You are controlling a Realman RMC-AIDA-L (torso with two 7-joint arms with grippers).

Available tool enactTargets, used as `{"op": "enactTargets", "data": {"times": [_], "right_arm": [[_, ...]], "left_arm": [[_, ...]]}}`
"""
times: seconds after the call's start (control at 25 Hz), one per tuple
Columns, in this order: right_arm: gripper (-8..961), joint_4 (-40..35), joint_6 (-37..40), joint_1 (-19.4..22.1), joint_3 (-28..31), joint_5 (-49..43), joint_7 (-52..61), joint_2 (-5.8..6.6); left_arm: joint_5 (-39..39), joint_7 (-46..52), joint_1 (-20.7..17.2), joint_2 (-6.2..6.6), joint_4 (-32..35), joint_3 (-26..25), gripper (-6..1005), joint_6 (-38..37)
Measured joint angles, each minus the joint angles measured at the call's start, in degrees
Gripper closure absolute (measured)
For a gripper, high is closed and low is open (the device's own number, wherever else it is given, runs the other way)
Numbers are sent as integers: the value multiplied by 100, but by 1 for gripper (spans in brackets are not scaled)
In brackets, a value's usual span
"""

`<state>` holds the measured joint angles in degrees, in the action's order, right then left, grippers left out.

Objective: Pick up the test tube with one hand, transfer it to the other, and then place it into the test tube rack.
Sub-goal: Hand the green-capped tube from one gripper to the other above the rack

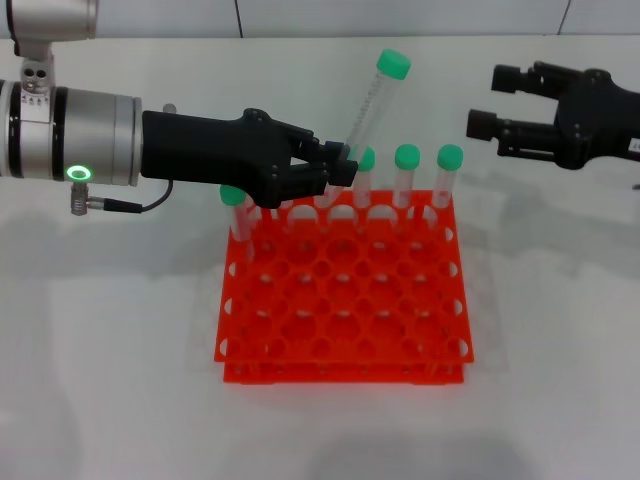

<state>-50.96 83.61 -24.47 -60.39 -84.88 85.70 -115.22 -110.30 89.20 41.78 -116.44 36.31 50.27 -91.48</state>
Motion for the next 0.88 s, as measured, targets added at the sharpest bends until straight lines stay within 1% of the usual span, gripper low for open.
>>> {"op": "enactTargets", "data": {"times": [0.48, 0.76, 0.88], "right_arm": [[182, 213, 16, -431, -80, 69, 80, -18], [182, 291, 16, -519, -187, 155, 90, -18], [183, 294, 12, -552, -276, 241, 120, -18]], "left_arm": [[27, 0, -10, -10, -24, 0, 738, 18], [32, 0, -14, -20, -27, 0, 735, 38], [24, 1, -13, -47, -28, 0, 733, 41]]}}
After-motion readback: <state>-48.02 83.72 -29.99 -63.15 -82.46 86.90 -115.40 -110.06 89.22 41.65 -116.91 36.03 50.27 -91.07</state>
